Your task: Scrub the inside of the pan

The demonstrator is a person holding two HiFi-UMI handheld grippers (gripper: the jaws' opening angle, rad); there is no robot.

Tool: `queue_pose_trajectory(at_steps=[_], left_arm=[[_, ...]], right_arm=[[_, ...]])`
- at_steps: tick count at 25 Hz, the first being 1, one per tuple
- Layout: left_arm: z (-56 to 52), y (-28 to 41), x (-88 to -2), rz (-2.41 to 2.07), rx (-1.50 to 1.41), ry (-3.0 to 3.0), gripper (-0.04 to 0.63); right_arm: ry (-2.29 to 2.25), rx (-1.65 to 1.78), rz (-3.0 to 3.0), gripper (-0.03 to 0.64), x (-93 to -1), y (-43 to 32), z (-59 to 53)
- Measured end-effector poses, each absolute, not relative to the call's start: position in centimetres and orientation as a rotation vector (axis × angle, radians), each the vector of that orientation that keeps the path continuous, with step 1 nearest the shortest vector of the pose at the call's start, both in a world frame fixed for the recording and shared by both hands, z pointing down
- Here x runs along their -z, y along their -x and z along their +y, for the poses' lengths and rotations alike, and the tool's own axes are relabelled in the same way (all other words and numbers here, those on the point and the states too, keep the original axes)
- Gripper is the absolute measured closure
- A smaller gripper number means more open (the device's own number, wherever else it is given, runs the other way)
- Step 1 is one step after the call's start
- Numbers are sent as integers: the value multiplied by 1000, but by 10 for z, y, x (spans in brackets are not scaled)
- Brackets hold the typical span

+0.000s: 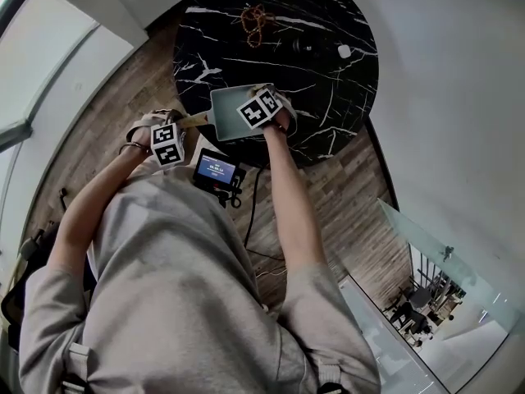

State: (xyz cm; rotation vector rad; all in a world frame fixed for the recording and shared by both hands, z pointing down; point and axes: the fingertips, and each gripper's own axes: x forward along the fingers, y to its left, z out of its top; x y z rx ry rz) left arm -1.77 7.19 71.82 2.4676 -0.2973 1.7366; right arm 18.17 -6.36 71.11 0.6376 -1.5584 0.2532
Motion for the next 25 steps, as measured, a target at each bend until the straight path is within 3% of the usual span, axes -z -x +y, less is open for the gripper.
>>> queue_pose_trajectory(at_steps=[25], left_arm=[[69,21,-721,-250,-1822,-2449,515]], right_arm=[[-458,-247,-1767,597,-710,-76,-32]])
